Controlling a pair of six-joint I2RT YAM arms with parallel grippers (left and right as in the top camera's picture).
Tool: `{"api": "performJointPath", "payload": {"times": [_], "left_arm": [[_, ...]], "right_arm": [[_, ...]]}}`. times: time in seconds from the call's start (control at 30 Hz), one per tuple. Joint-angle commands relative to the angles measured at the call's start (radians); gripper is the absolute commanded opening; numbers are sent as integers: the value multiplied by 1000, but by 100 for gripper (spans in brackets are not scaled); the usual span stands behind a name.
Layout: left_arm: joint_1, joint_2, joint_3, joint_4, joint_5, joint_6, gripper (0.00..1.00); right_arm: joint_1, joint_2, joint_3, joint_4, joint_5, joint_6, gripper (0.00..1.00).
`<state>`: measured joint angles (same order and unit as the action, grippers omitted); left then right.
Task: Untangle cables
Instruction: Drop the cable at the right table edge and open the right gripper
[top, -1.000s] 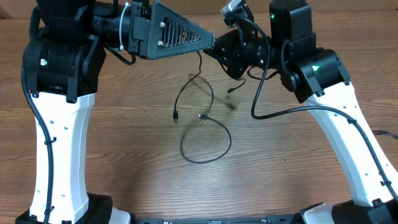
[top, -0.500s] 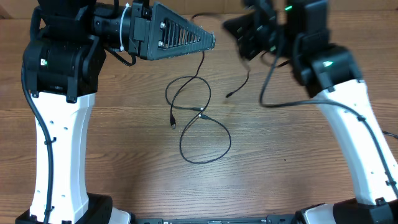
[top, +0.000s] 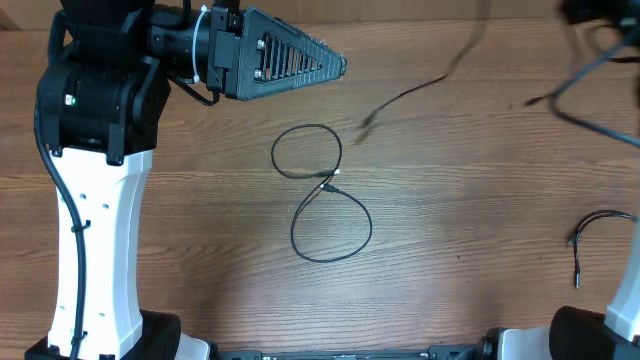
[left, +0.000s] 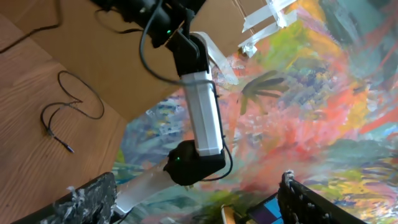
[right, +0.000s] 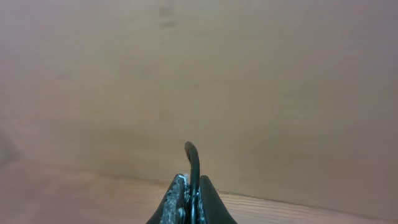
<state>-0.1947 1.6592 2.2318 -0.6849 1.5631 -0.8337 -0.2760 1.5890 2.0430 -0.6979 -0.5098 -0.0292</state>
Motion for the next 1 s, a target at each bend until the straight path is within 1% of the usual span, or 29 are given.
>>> {"api": "performJointPath", "payload": {"times": [0.0,0.17,0.33,0.4,0.5,0.6,0.67,0.7,0.73,0.83,0.97], "left_arm": [[3,-5,12,1,19,27,82],[3,-5,12,0,19,26,82],[3,-5,12,0,19,26,82],[-1,-5,12,0,19,26,82],[-8,-3,12,-5,19,27,82],[-15,-3,12,-8,19,27,82],[-23,-3,12,-8,19,27,82],[-23,-3,12,-8,19,27,82],[-24,-3,12,-8,17,27,82],[-24,-3,12,-8,16,27,82],[-24,-3,12,-8,18,46,82]], "right_arm": [[-137,-21,26,-13,1,6,4],[-335,16,25,-40,24,-4,4],[-486,80,24,-76,53,-4,4],[-527,102,25,-76,53,-5,4],[-575,131,24,-80,88,-52,4],[-611,158,24,-93,218,-49,4],[-629,180,24,-100,270,-43,4],[-636,191,24,-101,274,-35,20],[-643,203,24,-101,272,-9,100],[-649,221,24,-101,264,59,100],[-641,214,25,-88,138,55,100]]}}
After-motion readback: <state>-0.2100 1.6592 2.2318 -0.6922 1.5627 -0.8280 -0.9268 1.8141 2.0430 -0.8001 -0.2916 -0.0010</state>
